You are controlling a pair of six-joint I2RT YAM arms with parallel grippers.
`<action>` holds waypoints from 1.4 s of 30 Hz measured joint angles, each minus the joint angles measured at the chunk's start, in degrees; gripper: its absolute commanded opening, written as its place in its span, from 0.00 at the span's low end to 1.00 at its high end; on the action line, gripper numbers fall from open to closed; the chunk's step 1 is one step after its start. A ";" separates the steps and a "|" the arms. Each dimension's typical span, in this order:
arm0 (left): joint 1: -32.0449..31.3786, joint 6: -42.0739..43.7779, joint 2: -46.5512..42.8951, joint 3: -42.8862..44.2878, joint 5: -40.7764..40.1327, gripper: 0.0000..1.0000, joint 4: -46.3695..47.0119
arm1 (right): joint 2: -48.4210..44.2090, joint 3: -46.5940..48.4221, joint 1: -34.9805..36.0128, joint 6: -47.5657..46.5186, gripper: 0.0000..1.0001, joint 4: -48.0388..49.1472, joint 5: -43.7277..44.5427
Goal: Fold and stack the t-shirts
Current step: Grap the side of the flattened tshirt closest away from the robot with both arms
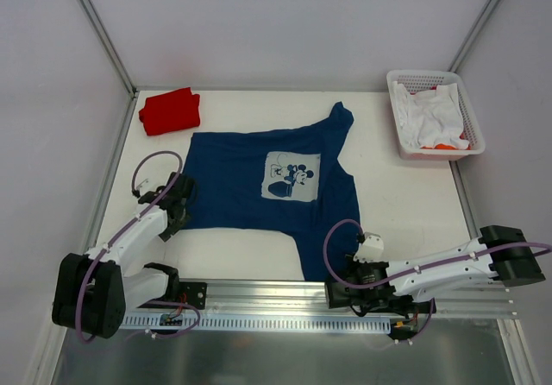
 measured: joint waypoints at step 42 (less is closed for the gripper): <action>0.00 2.97 -3.17 1.53 -1.25 0.00 5.33 | -5.66 3.32 0.79 2.21 0.00 -12.79 6.25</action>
